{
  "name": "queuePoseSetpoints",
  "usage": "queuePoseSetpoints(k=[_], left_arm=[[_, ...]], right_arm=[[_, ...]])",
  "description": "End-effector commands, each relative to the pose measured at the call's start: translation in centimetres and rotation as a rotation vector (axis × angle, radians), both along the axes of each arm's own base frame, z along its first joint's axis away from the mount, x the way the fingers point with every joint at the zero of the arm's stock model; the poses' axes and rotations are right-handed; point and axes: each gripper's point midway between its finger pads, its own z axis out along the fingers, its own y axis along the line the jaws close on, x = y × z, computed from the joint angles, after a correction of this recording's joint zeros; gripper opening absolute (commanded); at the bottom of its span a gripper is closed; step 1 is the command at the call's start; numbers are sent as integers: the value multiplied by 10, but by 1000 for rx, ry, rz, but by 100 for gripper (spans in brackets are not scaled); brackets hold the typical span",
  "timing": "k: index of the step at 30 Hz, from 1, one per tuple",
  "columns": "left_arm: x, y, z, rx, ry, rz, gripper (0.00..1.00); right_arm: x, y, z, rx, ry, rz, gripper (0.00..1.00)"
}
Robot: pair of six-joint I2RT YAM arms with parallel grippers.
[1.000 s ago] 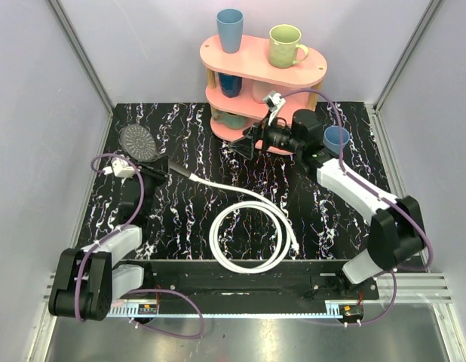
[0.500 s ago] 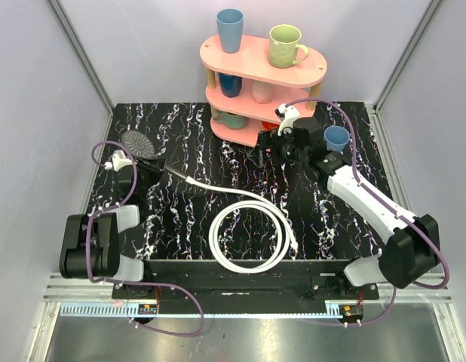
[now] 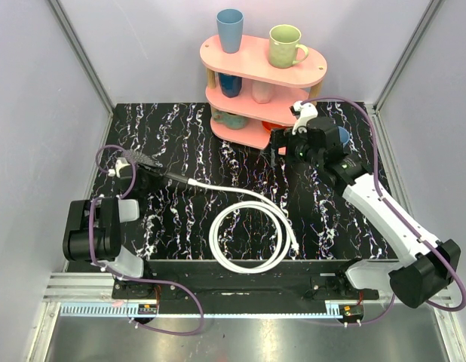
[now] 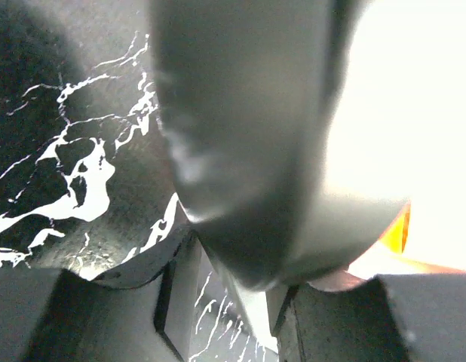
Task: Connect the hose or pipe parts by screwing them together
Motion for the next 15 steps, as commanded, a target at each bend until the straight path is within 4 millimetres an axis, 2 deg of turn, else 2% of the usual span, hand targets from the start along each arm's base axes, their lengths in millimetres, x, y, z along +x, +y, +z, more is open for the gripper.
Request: queuePoseSetpoints(k=[1, 5, 8, 9, 10, 12, 13, 15], left_arm=[[9, 1, 7, 9, 22, -10, 41], [-2, 11, -2, 28, 86, 49, 49], [-8, 13, -1, 26, 116, 66, 65], [-11, 13, 0, 24, 126, 70, 77], [-11, 14, 9, 26, 114, 76, 78], [-18, 13, 12, 31, 143, 73, 80], [-19, 14, 25, 46, 119, 69, 93], [-26, 12, 34, 58, 122, 53, 96]], right_arm=[[-1, -13, 24, -41, -44, -41, 100], [-6, -17, 30, -45, -49, -47, 100], [-9, -17, 25, -48, -30, -40, 100], [-10, -15, 24, -45, -19, -35, 100], [-13, -12, 22, -39, -2, -16, 100], [-17, -9, 18, -21, 20, -4, 100], [-19, -7, 20, -4, 24, 4, 100], [-21, -4, 14, 29, 53, -3, 100]])
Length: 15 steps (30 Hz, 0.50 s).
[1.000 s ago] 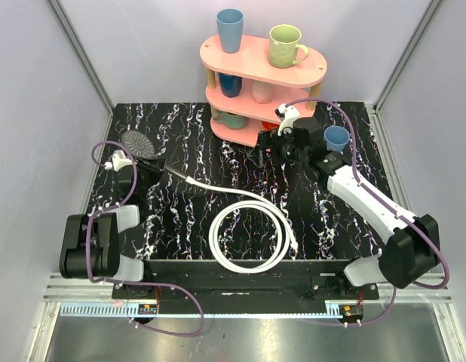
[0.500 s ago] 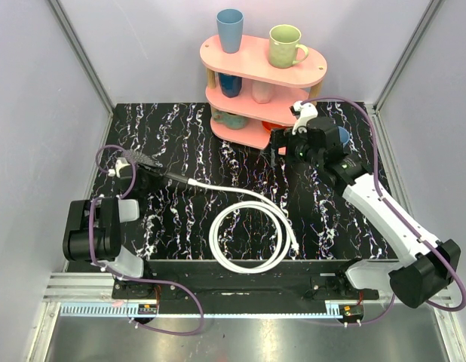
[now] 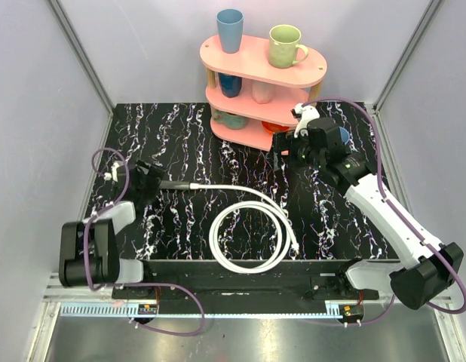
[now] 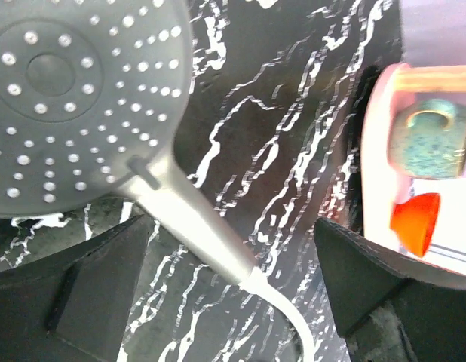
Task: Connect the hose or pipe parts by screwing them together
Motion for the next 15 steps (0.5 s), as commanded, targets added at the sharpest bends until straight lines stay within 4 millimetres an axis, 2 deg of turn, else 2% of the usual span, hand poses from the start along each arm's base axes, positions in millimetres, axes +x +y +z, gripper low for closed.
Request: queuePoseSetpoints(k=[1, 3, 4, 5, 6, 7, 8, 9, 10, 12, 13, 15], left_arm=[[3, 3, 62, 62, -116, -23, 98], [-1, -2, 82, 87, -166, -68, 99], [-5, -7, 104, 128, -230, -122, 99], [-10, -8, 110, 150, -238, -149, 99], [-12, -11, 125, 175, -276, -182, 99], [-20, -21, 142, 222, -339, -267, 99], [-25, -25, 147, 246, -355, -308, 99], [-29, -29, 156, 271, -380, -342, 99], [-38, -35, 164, 312, -419, -409, 99], [-51, -46, 167, 345, -453, -496, 99], [-62, -52, 175, 375, -502, -547, 99], [-74, -59, 175, 393, -533, -592, 99]], right_arm=[[-10, 12, 21, 109, -7, 25, 100], [-12, 16, 18, 142, 17, 18, 100], [-13, 16, 21, 160, 11, 17, 100], [-14, 17, 22, 175, 10, 16, 100], [-16, 17, 15, 186, 25, 13, 100], [-18, 19, 22, 214, -5, 22, 100], [-19, 18, 22, 226, -11, 21, 100], [-21, 18, 14, 235, 3, 12, 100], [-22, 16, 22, 257, -26, 5, 100], [-27, 13, 21, 275, -32, -4, 100], [-28, 14, 24, 289, -41, 0, 100], [-34, 13, 21, 305, -34, 6, 100]])
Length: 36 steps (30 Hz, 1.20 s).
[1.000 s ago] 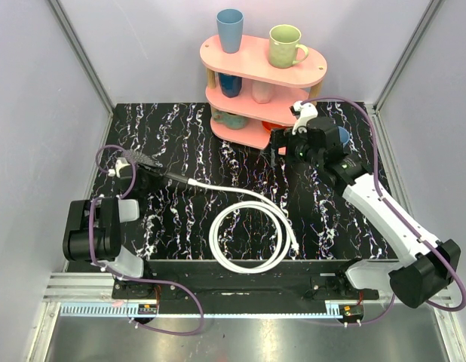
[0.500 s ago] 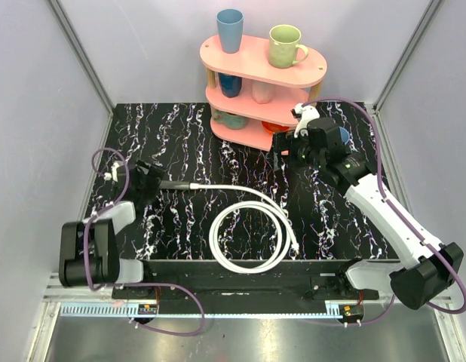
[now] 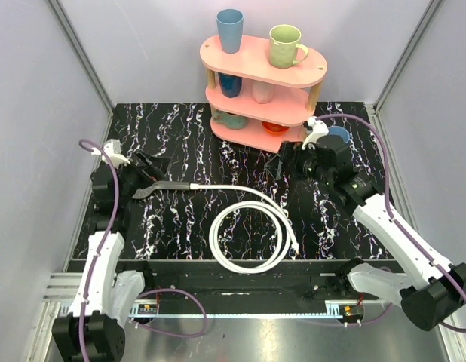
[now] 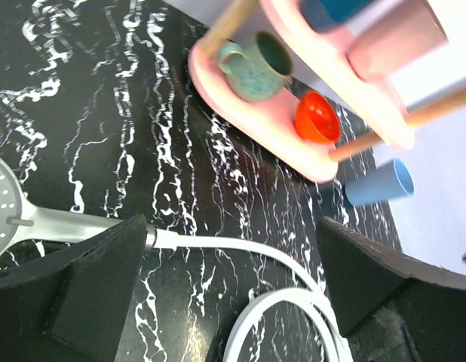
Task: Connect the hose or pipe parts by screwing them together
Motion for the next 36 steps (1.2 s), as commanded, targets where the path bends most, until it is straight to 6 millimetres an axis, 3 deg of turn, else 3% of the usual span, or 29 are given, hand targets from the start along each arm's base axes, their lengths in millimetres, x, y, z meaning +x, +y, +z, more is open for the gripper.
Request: queuePoseSetpoints(k=[1, 3, 4, 7, 8, 9, 11, 15, 23, 36], left_arm=[[-39, -28, 15, 141, -126, -215, 99], [-49, -32, 18, 138, -170, -220, 99], [-59, -36, 33, 149, -249, -242, 99], [-75, -42, 34, 187, -324, -270, 99], [-80, -44, 38, 191, -334, -276, 99], [-85, -47, 42, 200, -352, -287, 99], [-93, -51, 46, 225, -361, -314, 99], [-108, -53, 61, 246, -446, -307, 99], [-105, -38, 62, 293, -409, -219, 99], [-103, -29, 63, 305, -384, -172, 99]], right_arm=[[-7, 9, 29, 122, -82, 22, 100], [-12, 7, 23, 132, -73, 22, 100], [-14, 9, 24, 147, -83, 32, 100], [-21, 8, 20, 176, -114, 49, 100], [-23, 7, 8, 171, -106, 49, 100], [-25, 4, 17, 187, -147, 45, 100], [-28, 1, 9, 181, -152, 43, 100], [-31, -5, 14, 184, -196, 32, 100], [-31, -4, 13, 183, -202, 35, 100], [-31, -4, 10, 178, -200, 41, 100]])
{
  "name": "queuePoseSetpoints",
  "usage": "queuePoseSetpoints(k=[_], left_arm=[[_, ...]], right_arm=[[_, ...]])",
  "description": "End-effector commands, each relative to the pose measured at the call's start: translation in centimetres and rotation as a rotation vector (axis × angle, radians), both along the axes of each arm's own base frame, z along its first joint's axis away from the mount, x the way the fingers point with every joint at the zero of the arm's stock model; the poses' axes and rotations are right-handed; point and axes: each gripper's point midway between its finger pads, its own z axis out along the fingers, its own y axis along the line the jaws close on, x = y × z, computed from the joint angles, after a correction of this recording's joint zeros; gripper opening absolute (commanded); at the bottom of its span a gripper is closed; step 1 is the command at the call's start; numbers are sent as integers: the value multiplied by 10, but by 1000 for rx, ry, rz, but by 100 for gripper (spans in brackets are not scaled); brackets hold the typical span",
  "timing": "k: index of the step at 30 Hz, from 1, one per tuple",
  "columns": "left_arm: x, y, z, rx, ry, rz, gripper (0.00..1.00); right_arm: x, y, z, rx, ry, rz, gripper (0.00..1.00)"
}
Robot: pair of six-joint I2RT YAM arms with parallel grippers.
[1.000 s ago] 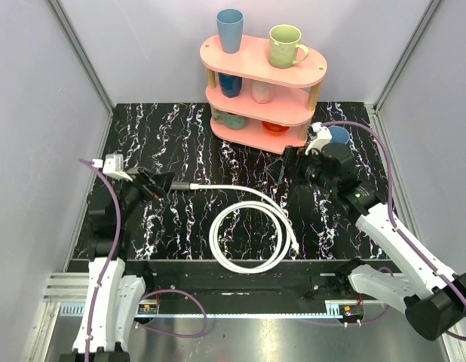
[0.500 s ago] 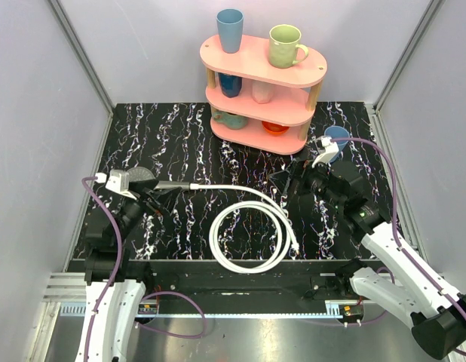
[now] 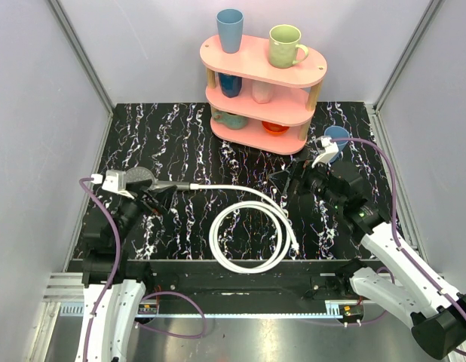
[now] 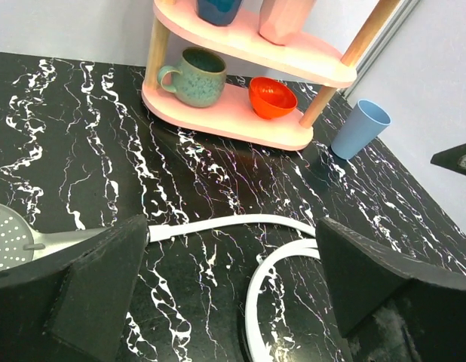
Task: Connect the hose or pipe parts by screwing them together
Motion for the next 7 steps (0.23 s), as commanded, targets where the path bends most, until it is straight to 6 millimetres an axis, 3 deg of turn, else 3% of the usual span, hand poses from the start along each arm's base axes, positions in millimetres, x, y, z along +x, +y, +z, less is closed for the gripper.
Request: queuePoseSetpoints(k=[1, 7], left_arm=[[-1, 7, 23, 11, -65, 39, 99], [-1, 7, 23, 12, -64, 44, 99]], right_arm=[[1, 3, 11, 13, -54, 10, 100], [0, 4, 12, 21, -50, 16, 100]])
